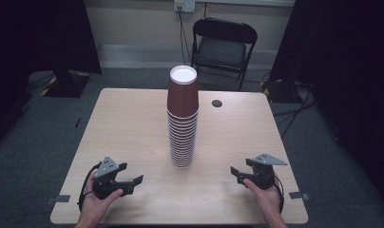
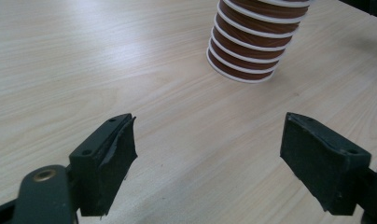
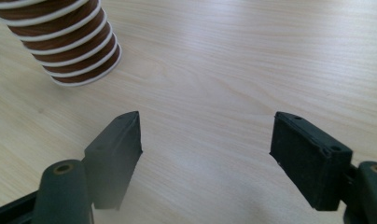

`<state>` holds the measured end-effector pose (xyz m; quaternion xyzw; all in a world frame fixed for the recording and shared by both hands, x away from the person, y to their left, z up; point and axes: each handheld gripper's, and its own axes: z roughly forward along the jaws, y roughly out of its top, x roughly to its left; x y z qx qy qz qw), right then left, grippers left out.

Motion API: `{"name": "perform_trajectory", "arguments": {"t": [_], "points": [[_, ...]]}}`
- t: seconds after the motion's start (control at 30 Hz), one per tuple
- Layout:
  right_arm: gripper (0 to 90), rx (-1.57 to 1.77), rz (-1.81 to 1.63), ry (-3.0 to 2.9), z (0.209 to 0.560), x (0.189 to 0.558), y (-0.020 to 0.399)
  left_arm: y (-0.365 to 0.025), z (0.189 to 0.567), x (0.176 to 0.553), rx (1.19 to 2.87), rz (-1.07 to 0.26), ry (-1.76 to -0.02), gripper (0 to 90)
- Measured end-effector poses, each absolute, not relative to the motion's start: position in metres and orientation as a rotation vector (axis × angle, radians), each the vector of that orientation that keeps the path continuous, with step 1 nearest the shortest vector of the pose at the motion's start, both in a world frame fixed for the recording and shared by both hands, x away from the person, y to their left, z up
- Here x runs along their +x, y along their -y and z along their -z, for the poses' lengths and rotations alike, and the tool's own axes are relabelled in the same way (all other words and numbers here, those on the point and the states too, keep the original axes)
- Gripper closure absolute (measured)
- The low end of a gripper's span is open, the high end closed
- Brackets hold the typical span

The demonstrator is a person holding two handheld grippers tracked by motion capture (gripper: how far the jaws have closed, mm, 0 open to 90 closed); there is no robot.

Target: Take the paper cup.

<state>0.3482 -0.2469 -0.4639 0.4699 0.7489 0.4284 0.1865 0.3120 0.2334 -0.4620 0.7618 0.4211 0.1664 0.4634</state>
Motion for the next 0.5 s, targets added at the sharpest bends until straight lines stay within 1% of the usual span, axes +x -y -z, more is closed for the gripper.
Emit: {"name": "perform_trajectory", "arguments": {"t": [0.07, 0.23, 0.3, 0.4, 0.5], "points": [[24.6, 1.330, -1.228, -2.115, 0.463, 0.348, 0.247, -0.234, 0.461, 0.312, 1.867, -0.409, -1.035, 15.9], [25.0, 1.329, -1.255, -2.120, 0.459, 0.349, 0.247, -0.236, 0.462, 0.314, 1.874, -0.397, -1.040, 16.0], [25.0, 1.302, -1.273, -2.144, 0.456, 0.350, 0.246, -0.236, 0.462, 0.314, 1.877, -0.392, -1.040, 19.7], [24.1, 1.265, -1.293, -2.153, 0.453, 0.349, 0.243, -0.235, 0.461, 0.313, 1.879, -0.398, -1.036, 18.8], [21.1, 1.201, -1.326, -2.174, 0.446, 0.346, 0.234, -0.235, 0.460, 0.312, 1.873, -0.407, -1.037, 18.2]]}}
